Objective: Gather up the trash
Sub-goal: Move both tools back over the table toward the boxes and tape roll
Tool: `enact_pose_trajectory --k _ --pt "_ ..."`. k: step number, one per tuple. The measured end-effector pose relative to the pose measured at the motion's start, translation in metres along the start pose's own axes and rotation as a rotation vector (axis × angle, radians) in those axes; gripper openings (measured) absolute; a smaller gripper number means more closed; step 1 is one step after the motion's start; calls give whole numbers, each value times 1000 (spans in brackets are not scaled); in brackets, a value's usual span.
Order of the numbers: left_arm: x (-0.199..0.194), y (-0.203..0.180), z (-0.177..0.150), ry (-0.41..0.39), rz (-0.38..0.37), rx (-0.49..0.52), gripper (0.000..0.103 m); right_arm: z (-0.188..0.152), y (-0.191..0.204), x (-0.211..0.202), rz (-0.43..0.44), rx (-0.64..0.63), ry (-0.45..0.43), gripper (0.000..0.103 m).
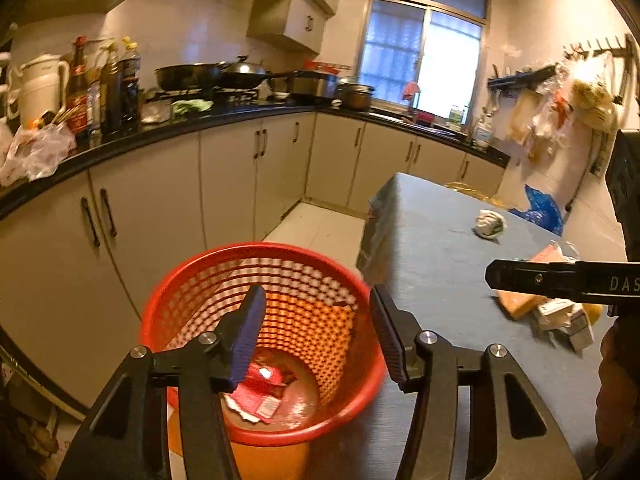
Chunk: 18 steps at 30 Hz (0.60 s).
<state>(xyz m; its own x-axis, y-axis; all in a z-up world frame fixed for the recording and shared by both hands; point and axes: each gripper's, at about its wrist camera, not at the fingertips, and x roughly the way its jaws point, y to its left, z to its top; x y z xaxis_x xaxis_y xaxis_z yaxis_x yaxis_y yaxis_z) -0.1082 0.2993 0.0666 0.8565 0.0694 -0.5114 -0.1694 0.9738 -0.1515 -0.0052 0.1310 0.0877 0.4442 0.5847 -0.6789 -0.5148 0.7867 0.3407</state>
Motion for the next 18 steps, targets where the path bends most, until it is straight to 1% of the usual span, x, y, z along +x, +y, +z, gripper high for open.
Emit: enact_pose_trajectory --k 3,6,9,11,14,17,18 --pt "-1 -22 1 -3 -25 33 57 -5 -21 -25 -31 33 -33 51" --pt "-1 -48 2 -5 -53 76 58 -12 -48 -56 -109 75 -85 52" --pt "0 -71 2 -5 -81 102 59 -19 -79 -90 -217 142 -142 61" --pt "1 -85 2 -3 -102 116 60 -25 -103 -112 -296 196 -180 69" --pt "3 -108 1 4 -128 145 62 -34 -138 -134 -428 275 -203 70" --pt "5 -129 0 19 -152 187 66 -41 -169 -142 -497 367 -191 72" --pt "6 -136 0 22 -155 200 66 -43 -177 -142 -503 390 -182 72"
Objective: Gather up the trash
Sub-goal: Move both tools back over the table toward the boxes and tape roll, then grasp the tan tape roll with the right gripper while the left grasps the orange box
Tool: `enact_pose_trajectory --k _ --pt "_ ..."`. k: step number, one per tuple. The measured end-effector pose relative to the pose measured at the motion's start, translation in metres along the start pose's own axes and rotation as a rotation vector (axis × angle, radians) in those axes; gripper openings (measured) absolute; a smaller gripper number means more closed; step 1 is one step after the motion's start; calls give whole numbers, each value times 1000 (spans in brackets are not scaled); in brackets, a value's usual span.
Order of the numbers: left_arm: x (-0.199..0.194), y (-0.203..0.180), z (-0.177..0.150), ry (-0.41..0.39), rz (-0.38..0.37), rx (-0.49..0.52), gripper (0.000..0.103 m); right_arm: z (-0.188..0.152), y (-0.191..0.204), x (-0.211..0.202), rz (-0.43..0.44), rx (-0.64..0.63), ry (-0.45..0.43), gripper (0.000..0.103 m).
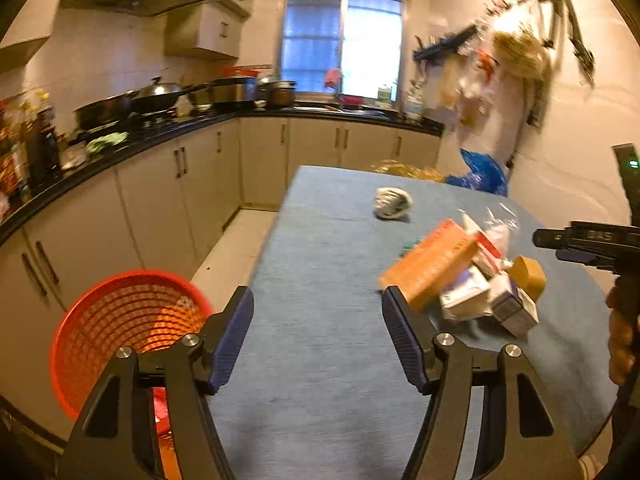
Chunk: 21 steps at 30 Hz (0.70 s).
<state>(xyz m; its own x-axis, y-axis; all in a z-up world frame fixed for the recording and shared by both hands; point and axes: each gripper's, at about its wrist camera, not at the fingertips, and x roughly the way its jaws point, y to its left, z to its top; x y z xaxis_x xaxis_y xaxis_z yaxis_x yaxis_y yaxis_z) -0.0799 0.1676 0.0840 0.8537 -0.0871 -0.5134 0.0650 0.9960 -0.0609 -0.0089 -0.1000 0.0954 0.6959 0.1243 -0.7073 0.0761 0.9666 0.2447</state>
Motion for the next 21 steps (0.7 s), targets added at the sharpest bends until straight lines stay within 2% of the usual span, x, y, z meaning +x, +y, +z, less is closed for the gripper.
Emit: enact_pose_trajectory --k 4,16,18,20,21 --pt "6 -30 3 12 -19 66 71 -1 -12 16 10 43 50 72" --pt "23 -95 -3 64 -76 185 73 -11 -26 45 -32 11 96 71" --pt "26 -100 -5 76 -82 194 73 -11 -34 44 -21 25 95 63" --pt "30 -105 -5 89 -94 197 74 -11 -39 44 -14 28 100 41" --pt "32 -106 -4 94 -96 197 74 -12 -42 43 -6 32 103 39"
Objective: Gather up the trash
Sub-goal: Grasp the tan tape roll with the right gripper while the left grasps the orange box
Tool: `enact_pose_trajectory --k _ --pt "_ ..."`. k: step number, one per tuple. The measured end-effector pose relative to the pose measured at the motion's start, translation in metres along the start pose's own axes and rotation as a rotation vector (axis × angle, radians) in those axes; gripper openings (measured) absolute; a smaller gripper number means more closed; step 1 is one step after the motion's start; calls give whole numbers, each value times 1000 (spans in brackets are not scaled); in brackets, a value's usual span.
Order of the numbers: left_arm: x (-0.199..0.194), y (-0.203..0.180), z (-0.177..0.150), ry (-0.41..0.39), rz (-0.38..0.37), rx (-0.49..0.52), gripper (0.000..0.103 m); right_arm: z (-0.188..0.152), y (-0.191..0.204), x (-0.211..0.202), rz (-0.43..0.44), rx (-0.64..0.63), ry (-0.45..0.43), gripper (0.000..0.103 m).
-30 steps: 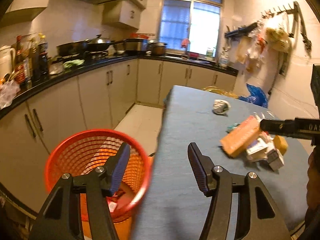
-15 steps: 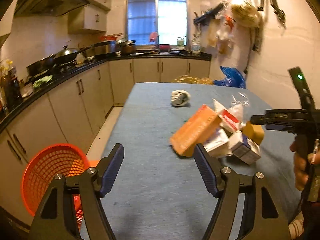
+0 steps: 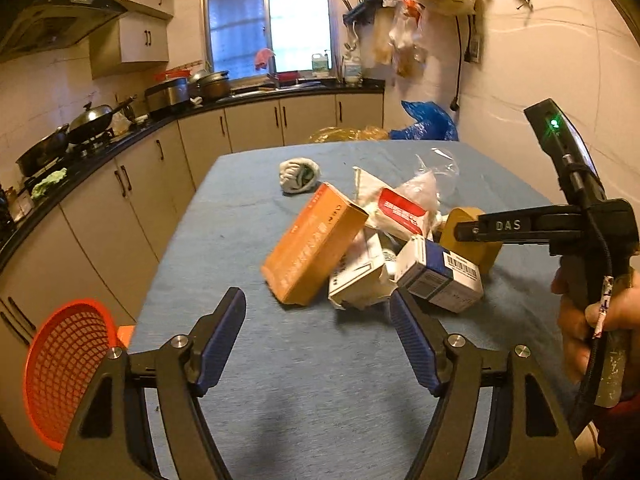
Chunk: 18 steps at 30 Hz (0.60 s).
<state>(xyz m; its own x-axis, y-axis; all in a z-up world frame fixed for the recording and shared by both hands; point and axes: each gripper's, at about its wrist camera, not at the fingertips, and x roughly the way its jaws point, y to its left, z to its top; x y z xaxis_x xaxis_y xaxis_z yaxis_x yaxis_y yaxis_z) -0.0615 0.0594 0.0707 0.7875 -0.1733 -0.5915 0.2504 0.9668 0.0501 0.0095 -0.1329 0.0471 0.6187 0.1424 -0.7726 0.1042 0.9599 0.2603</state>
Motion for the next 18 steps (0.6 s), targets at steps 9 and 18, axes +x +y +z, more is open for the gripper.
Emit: enact_pose_trajectory --k 9,18 --pt "30 2 27 53 54 7 87 -1 -16 -2 63 20 -36 33" --pt "69 -29 48 76 162 104 87 -7 -24 12 124 20 -16 33"
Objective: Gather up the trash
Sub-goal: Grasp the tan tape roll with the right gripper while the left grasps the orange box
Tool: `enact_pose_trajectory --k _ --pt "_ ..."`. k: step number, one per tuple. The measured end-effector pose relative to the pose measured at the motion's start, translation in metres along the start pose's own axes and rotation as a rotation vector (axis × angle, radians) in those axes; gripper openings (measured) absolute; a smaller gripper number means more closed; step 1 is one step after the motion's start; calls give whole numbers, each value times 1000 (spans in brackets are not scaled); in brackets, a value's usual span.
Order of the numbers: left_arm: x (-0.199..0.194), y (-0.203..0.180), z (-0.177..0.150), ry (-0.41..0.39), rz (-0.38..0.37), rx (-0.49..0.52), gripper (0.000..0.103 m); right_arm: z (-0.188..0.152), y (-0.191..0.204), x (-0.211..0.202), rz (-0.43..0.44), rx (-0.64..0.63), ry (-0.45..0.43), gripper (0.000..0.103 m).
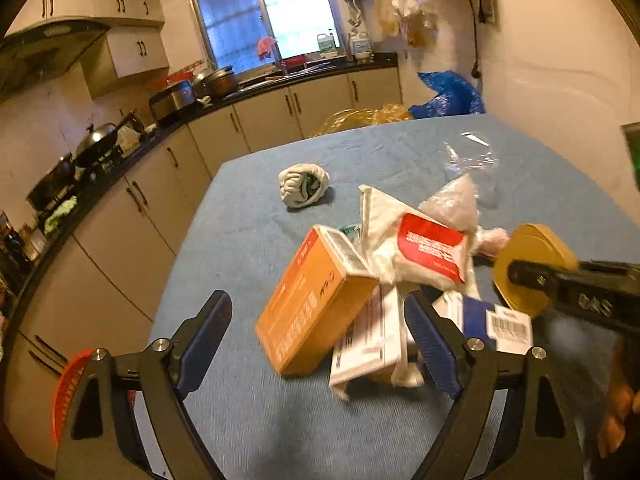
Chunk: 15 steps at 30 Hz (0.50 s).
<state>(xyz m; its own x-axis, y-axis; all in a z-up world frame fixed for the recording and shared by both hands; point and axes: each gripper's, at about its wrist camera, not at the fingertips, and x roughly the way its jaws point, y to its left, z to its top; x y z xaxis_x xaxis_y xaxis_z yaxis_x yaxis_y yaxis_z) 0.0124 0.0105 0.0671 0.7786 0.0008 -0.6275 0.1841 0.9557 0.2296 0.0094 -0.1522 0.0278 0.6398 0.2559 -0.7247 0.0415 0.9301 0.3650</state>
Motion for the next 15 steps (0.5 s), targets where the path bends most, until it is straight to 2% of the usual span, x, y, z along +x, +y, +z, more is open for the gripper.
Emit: enact_pose_trajectory --k 3,4,6,8,15 --pt "15 2 5 17 37 -17 87 0 0 -2 15 -8 -14 33" --pt "17 3 5 19 37 -25 83 -1 1 -3 18 -11 -18 33" --pt "24 6 5 29 37 -44 63 -1 2 -4 21 -23 -28 33" --pt "31 10 4 51 38 -60 33 -2 3 -4 28 -30 -30 33" --pt "34 31 -5 35 26 -146 26 -4 9 -8 21 -60 -60 33"
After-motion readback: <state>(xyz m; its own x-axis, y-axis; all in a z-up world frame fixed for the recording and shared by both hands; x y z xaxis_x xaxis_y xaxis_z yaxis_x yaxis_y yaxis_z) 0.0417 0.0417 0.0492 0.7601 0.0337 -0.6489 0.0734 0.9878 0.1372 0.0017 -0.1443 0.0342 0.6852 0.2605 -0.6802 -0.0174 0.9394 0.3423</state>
